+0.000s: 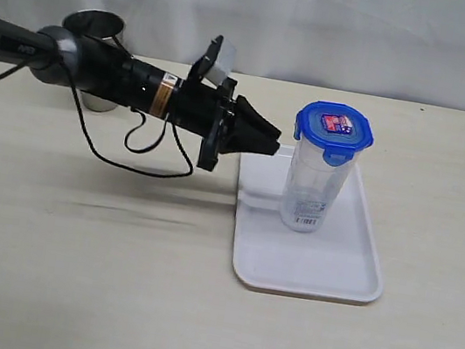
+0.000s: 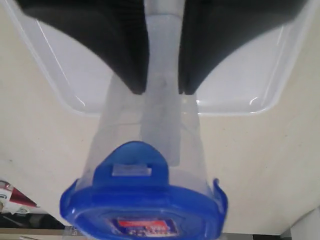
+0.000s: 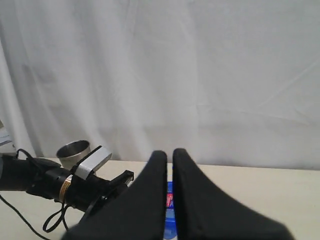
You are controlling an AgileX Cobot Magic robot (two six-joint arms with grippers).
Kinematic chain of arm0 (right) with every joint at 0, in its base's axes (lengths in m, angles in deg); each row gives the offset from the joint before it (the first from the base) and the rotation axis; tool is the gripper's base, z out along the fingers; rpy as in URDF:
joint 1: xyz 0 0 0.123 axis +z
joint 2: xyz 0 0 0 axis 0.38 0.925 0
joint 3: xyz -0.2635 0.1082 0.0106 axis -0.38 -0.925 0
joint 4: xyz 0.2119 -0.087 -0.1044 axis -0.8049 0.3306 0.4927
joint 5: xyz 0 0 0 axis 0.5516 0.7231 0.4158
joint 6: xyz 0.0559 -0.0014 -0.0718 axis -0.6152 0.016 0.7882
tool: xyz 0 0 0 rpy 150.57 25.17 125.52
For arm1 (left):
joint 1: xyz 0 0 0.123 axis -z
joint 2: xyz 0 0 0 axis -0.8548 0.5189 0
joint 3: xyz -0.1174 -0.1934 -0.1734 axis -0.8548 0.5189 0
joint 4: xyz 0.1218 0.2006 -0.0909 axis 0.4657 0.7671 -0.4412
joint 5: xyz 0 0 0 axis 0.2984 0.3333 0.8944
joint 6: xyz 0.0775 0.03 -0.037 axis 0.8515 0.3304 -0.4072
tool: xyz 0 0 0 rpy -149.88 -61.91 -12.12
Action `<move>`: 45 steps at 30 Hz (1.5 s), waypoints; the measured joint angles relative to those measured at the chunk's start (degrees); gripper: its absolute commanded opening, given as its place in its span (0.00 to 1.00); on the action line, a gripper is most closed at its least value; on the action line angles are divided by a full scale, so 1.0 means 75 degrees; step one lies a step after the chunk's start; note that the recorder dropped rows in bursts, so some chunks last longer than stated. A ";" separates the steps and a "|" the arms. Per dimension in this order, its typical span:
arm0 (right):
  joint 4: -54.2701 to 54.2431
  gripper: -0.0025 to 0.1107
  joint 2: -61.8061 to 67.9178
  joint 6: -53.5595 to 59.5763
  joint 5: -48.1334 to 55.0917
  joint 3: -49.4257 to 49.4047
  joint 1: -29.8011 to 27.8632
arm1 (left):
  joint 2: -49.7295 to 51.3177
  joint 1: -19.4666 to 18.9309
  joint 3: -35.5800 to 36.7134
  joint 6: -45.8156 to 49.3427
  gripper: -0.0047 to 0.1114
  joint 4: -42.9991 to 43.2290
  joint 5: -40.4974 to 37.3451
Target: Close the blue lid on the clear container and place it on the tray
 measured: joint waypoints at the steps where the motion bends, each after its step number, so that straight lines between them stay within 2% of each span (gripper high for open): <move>1: 0.0037 0.06 -0.0167 -0.0079 0.0000 0.0000 0.0000 | -0.0077 -0.0091 0.0000 -0.0070 0.04 0.0104 0.0031; 4: 0.0069 0.06 -0.0721 -0.0120 0.0000 -0.0050 0.0000 | -0.0323 -0.0342 0.0011 -0.0270 0.04 0.0722 0.0014; 6: 0.0088 0.06 -0.1428 -0.0120 0.0072 -0.0246 0.0000 | -0.0659 -0.0432 0.0220 -0.0792 0.04 0.0979 -0.0344; 8: 0.0106 0.06 -0.2227 -0.0120 0.0327 -0.0459 0.0000 | -0.1085 -0.0402 0.0581 -0.1227 0.04 0.1053 -0.1078; 11: 0.0106 0.06 -0.3247 -0.0120 0.0618 -0.0706 0.0000 | -0.1945 -0.0256 0.1230 -0.2354 0.04 0.1083 -0.2764; 15: 0.0106 0.06 -0.3833 -0.0120 0.0678 -0.0804 0.0000 | -0.2848 -0.0229 0.1930 -0.3851 0.04 0.1083 -0.3890; 18: 0.0106 0.06 -0.3849 -0.0120 0.0678 -0.0804 0.0000 | -0.3642 -0.0154 0.2835 -0.4073 0.04 0.1083 -0.4866; 21: 0.0106 0.06 -0.3849 -0.0120 0.0693 -0.0804 0.0000 | -0.4739 0.0236 0.3888 -0.3866 0.04 0.1069 -0.6478; 23: 0.0106 0.06 -0.3849 -0.0120 0.0693 -0.0804 0.0000 | -0.5319 0.0469 0.4414 -0.3746 0.04 0.1016 -0.6967; 27: 0.0106 0.06 -0.3849 -0.0120 0.0693 -0.0804 0.0000 | -0.6415 0.0890 0.5268 -0.3682 0.04 0.0556 -0.7601; 31: 0.0106 0.06 -0.3849 -0.0120 0.0693 -0.0804 0.0000 | -0.7492 0.1079 0.6062 -0.3901 0.04 0.0360 -0.7181; 33: 0.0106 0.06 -0.3849 -0.0120 0.0693 -0.0804 0.0000 | -0.8295 0.1388 0.6703 -0.3817 0.04 0.0093 -0.7707; 35: 0.0106 0.06 -0.3849 -0.0120 0.0693 -0.0804 0.0000 | -0.9230 0.1894 0.7432 -0.3715 0.04 -0.0010 -0.8777; 38: 0.0106 0.06 -0.3849 -0.0120 0.0693 -0.0804 0.0000 | -1.0219 0.2179 0.8106 -0.3681 0.04 -0.0028 -0.9407; 41: 0.0106 0.06 -0.3849 -0.0120 0.0693 -0.0804 0.0000 | -1.1118 0.2235 0.8561 -0.3681 0.04 -0.0130 -0.9301; 45: 0.0106 0.06 -0.3849 -0.0120 0.0693 -0.0804 0.0000 | -1.2074 0.2248 0.8944 -0.3681 0.04 -0.0174 -0.8514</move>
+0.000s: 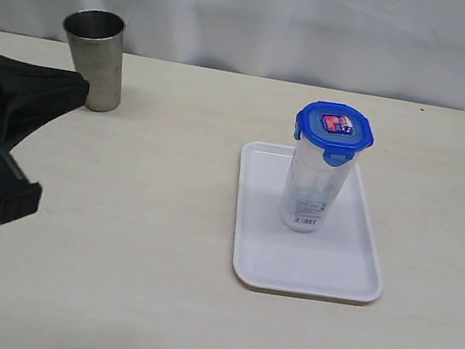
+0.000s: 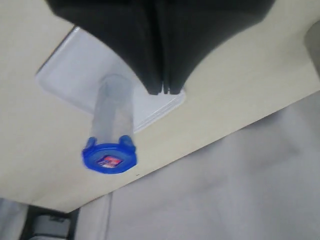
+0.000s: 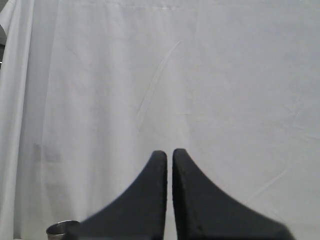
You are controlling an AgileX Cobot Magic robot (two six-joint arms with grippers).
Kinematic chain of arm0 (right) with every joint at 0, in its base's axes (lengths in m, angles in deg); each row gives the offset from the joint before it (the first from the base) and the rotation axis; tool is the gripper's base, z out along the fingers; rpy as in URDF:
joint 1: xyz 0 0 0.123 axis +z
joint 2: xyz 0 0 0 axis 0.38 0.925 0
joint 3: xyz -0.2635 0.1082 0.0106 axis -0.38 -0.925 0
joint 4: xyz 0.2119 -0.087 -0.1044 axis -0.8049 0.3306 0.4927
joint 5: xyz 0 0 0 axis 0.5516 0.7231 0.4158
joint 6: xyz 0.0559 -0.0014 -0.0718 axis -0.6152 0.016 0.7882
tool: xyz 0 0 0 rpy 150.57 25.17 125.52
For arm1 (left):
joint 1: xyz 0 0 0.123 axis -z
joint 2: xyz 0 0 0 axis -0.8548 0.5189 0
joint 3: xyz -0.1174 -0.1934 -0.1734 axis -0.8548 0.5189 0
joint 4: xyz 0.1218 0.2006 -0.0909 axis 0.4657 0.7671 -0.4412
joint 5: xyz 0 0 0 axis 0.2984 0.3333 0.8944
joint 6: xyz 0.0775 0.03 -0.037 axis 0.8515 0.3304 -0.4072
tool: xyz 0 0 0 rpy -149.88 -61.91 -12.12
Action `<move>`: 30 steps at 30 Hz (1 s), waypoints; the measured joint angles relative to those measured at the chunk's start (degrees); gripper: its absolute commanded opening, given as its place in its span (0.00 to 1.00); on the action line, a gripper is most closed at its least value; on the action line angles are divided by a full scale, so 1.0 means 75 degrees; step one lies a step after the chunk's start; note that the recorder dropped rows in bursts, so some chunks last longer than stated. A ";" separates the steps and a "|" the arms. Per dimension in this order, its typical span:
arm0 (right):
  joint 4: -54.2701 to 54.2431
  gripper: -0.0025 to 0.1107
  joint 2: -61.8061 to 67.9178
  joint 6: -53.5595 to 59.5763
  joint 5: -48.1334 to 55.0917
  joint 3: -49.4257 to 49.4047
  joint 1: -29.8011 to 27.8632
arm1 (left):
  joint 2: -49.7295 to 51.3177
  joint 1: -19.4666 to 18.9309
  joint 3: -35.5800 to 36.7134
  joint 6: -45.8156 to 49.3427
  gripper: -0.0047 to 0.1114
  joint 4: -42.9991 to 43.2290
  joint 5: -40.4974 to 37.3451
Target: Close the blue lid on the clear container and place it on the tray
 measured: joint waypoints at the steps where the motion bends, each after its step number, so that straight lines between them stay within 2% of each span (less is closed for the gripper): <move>1: 0.0000 0.06 0.0000 0.0000 0.0000 0.0000 0.0000 | -0.0147 0.0000 0.0033 0.0000 0.04 0.0000 0.0191; 6: 0.0000 0.06 0.0000 0.0000 0.0000 0.0000 0.0000 | -0.0811 0.0000 0.0045 0.0000 0.04 0.0000 0.1141; 13: 0.0000 0.06 0.0000 0.0000 0.0000 0.0000 0.0000 | -0.1205 0.0000 0.0045 0.0000 0.04 -0.0041 0.1565; 19: 0.0000 0.06 0.0000 0.0000 0.0000 0.0000 0.0000 | -0.1248 0.0006 0.0045 0.0039 0.04 -0.1361 0.1673; 21: 0.0000 0.06 0.0000 0.0000 0.0000 0.0000 0.0000 | -0.1263 0.0006 0.0045 0.0437 0.04 -0.2516 0.1437; 24: 0.0000 0.06 0.0000 0.0000 0.0000 0.0000 0.0000 | -0.1332 0.0006 0.0045 0.2147 0.04 -0.5056 0.0829; 30: 0.0000 0.06 0.0000 0.0000 0.0000 0.0000 0.0000 | -0.1786 0.0006 0.0045 0.8552 0.04 -1.0862 -0.0018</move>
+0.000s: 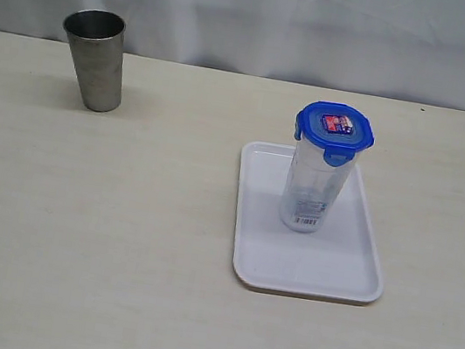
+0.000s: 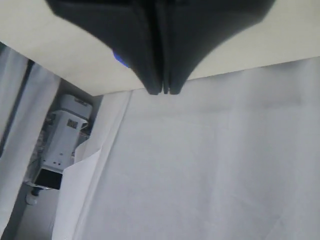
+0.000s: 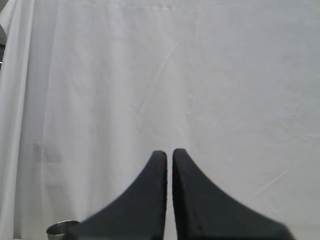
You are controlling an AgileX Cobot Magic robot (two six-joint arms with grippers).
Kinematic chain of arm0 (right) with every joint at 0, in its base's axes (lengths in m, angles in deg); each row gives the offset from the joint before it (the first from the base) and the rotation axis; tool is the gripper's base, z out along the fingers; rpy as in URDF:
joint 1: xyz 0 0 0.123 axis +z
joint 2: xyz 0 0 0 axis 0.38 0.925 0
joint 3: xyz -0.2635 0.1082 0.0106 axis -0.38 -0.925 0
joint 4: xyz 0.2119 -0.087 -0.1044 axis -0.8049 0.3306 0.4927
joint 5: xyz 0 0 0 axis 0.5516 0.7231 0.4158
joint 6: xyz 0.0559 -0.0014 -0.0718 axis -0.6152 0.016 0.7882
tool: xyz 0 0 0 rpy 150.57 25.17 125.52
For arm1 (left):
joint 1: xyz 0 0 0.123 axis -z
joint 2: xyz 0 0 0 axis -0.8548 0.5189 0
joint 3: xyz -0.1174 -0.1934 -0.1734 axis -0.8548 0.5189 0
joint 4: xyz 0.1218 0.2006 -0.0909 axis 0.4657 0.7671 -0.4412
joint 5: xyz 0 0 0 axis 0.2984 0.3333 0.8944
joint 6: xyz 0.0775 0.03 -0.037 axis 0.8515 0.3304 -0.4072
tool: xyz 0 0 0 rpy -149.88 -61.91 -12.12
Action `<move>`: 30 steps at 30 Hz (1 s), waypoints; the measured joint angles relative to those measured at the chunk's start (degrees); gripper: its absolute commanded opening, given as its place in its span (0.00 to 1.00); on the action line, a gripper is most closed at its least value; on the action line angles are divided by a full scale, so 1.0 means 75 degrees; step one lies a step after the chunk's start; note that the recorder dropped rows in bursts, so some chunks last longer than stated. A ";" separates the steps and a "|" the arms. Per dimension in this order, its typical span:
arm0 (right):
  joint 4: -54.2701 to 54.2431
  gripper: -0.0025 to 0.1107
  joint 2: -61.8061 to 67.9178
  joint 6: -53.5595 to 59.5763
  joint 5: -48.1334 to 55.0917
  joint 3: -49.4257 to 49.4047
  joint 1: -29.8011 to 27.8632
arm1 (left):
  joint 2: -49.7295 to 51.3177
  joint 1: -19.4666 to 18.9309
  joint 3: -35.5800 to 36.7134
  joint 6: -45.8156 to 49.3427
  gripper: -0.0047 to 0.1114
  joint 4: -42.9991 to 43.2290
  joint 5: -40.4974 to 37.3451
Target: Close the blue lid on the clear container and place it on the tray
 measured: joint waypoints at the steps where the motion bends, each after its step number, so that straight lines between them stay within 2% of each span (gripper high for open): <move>1: 0.0000 0.06 0.0000 0.0000 0.0000 0.0000 0.0000 | -0.0102 0.0000 0.0000 0.0809 0.04 -0.0803 -0.0082; 3: 0.0000 0.06 0.0000 0.0000 0.0000 0.0000 0.0000 | -0.0225 0.0000 0.0000 0.2243 0.04 -0.1741 -0.0194; 5: 0.0000 0.06 0.0000 0.0000 0.0000 0.0000 0.0000 | -0.0301 -0.0053 0.0000 0.2852 0.04 -0.1945 -0.0248; 8: 0.0000 0.06 0.0000 0.0000 0.0000 0.0000 0.0000 | -0.0426 -0.0406 0.0054 0.3217 0.04 -0.2033 -0.0508; 25: 0.0000 0.06 0.0000 0.0000 0.0000 0.0000 0.0000 | -0.2657 -0.2827 0.1264 0.3273 0.04 -0.2079 -0.0709; 30: 0.0000 0.06 0.0000 0.0000 0.0000 0.0000 0.0000 | -0.3451 -0.3296 0.1547 0.3273 0.04 -0.2079 -0.0837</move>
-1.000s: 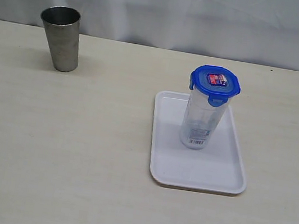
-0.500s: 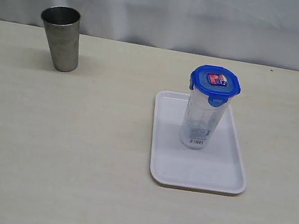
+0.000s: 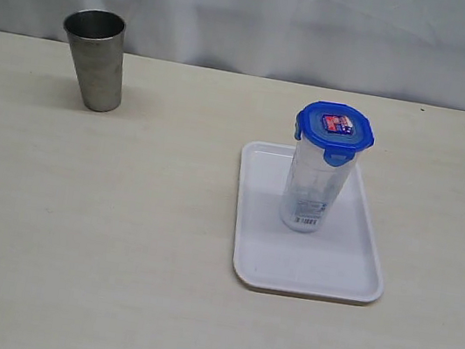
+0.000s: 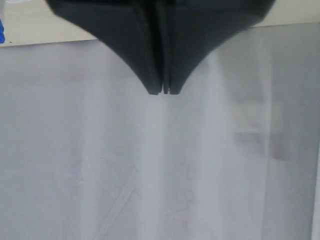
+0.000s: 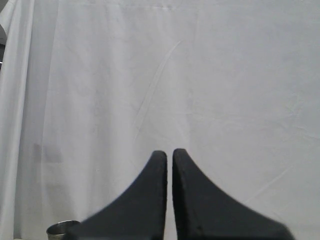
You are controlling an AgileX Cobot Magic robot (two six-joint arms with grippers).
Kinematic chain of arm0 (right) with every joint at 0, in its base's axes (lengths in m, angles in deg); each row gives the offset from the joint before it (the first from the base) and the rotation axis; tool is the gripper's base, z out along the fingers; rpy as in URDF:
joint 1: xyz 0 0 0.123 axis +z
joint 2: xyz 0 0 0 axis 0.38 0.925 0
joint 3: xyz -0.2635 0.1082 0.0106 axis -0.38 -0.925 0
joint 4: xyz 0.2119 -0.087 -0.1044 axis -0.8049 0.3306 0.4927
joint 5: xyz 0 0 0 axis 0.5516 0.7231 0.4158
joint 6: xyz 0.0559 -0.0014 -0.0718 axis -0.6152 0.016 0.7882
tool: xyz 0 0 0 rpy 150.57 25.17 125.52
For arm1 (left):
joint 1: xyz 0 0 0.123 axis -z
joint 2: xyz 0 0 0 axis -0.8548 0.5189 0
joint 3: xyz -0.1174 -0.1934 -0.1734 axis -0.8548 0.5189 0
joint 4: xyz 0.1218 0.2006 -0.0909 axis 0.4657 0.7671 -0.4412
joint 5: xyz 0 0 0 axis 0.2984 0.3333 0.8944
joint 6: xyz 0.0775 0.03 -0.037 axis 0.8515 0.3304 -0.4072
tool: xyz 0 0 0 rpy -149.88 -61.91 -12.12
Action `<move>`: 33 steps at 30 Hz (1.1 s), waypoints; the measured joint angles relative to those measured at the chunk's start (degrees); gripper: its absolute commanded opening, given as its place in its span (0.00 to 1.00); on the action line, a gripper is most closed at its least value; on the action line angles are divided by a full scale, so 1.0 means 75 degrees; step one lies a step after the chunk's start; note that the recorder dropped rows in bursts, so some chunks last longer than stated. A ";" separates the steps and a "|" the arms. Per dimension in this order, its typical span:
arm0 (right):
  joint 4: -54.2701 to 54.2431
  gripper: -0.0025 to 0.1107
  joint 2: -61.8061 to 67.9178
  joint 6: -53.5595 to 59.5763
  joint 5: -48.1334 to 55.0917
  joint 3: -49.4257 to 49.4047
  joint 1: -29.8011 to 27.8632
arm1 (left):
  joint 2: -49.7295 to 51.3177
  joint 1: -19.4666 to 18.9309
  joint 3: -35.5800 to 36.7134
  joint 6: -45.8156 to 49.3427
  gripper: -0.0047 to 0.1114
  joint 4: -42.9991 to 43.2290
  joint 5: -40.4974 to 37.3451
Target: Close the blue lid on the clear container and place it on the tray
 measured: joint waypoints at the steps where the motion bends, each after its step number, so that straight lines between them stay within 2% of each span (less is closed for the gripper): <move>1: 0.0000 0.06 0.0000 0.0000 0.0000 0.0000 0.0000 | -0.0148 -0.0097 0.0015 0.0000 0.04 0.0000 -0.0080; 13: 0.0000 0.06 0.0000 0.0000 0.0000 0.0000 0.0000 | -0.0805 -0.1388 0.0032 0.0000 0.04 -0.0208 -0.0352; 33: 0.0000 0.06 0.0000 0.0000 0.0000 0.0000 0.0000 | -0.1145 -0.1497 0.1685 0.0000 0.04 -0.0208 0.0504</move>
